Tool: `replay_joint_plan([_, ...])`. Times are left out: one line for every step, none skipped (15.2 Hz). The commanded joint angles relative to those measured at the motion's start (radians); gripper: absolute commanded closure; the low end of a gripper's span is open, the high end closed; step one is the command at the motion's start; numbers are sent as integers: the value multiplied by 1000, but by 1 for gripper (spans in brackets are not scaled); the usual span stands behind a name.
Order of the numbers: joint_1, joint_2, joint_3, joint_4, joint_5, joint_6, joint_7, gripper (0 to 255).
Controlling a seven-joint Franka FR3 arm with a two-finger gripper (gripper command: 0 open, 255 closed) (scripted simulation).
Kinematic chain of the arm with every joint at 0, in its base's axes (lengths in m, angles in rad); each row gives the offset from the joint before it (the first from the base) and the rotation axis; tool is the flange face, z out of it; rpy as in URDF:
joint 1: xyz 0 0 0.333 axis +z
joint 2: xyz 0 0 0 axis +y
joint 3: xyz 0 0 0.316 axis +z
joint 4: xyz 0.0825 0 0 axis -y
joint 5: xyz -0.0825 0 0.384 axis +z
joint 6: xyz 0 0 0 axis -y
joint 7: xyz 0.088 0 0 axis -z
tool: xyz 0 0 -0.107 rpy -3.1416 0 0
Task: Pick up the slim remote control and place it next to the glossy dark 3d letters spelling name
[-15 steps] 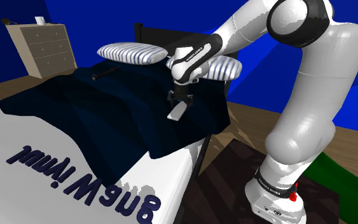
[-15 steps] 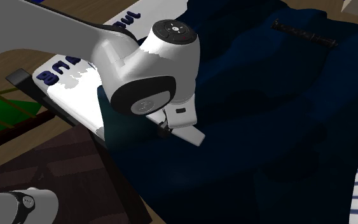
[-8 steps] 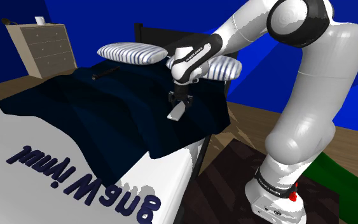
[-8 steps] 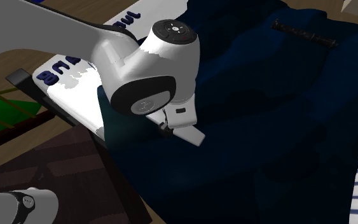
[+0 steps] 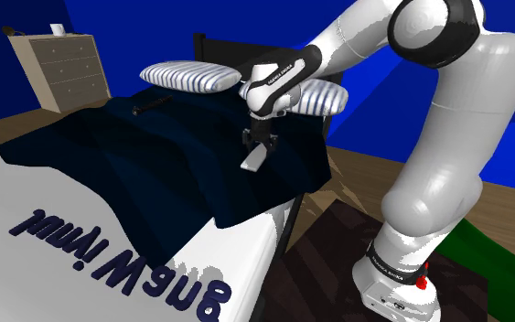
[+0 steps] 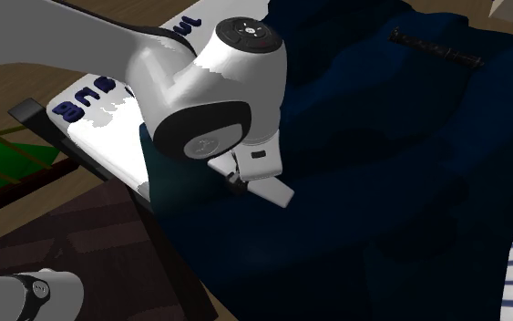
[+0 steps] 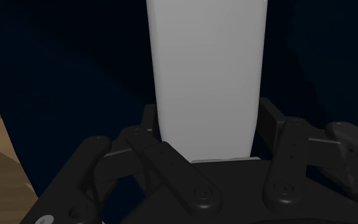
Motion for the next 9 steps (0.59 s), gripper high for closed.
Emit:
replay_joint_plan([-2,-14,0,10,4,-24,-5,255])
replay_joint_plan([-2,-22,1,14,6,-36,-6,255])
replay_joint_plan([-2,-31,1,19,9,-49,-8,255])
replay_joint_plan([-3,-38,1,24,11,-62,-9,255])
replay_joint_plan([-3,-46,1,29,13,-74,-10,255])
replay_joint_plan([-3,-54,2,35,15,-87,-12,255])
replay_joint_plan([-3,-61,2,40,16,-100,-13,255])
replay_joint_plan([-4,-68,2,46,18,-113,-14,255])
replay_joint_plan([-4,-75,2,52,20,-125,-15,255])
